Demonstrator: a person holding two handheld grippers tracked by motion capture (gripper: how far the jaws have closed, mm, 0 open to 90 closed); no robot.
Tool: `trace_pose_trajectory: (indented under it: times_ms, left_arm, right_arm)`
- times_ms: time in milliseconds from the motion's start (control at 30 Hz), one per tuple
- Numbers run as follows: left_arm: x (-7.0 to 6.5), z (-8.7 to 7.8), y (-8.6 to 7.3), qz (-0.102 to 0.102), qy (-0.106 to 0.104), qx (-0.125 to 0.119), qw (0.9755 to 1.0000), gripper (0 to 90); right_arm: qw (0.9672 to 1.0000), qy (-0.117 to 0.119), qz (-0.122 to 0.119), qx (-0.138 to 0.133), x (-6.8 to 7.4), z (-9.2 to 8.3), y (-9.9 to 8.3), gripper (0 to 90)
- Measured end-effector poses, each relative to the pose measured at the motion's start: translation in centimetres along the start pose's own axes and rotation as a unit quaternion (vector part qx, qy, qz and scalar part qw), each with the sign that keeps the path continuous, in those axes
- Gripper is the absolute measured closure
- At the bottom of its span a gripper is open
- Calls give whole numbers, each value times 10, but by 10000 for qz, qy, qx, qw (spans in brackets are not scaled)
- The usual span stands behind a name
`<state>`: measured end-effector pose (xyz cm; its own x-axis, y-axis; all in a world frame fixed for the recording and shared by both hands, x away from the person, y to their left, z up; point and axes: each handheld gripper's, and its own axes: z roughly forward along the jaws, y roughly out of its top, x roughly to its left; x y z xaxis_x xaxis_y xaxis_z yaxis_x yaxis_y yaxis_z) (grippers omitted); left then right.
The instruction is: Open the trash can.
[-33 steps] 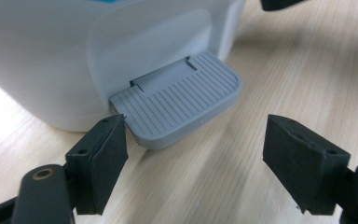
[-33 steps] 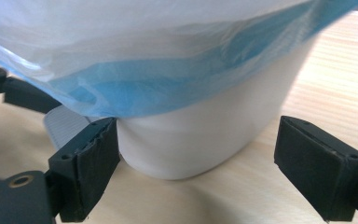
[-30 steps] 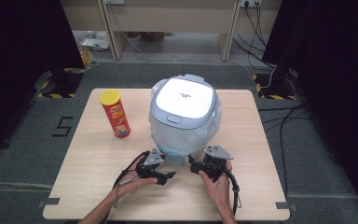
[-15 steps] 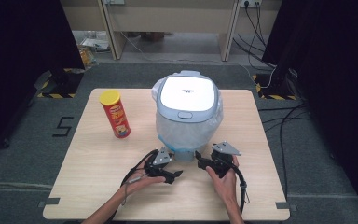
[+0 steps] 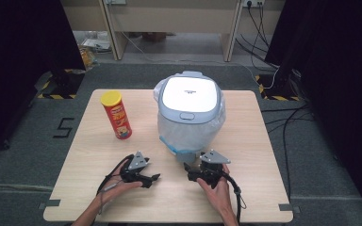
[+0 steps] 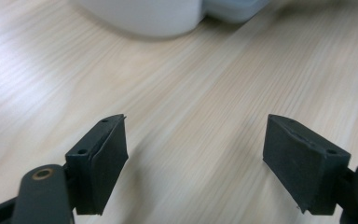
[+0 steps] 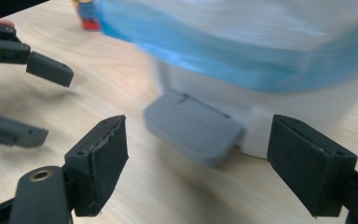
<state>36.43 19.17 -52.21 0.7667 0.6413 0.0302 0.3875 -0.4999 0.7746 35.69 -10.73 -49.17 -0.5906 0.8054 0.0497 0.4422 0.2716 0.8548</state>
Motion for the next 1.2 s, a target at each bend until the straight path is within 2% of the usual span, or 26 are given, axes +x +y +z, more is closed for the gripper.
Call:
trace_pose_trajectory:
  times_ms: [133, 233, 367, 933, 1067, 1200]
  left_arm:
    - [13, -15, -13, -180, 236, 92, 9995, 209]
    - [23, -23, -21, -402, 383, 105, 9984, 202]
    - [33, -28, -26, -605, 350, 162, 9974, 189]
    - [35, -28, -27, -646, 379, 156, 9971, 180]
    - [35, -28, -27, -645, 388, 149, 9971, 180]
    - [35, -28, -27, -644, 389, 148, 9971, 180]
  right_arm:
    - [9999, 108, -102, 21, 10, 7, 2, 209]
    - [9997, 180, -160, 48, 15, 12, 3, 211]
    - [9996, 221, -165, 65, 19, 16, 5, 214]
    - [9988, 397, -250, 160, 27, 28, 2, 217]
    - [9985, 284, -420, 195, 31, 31, 0, 216]
    - [9985, 284, -424, 195, 31, 31, -1, 217]
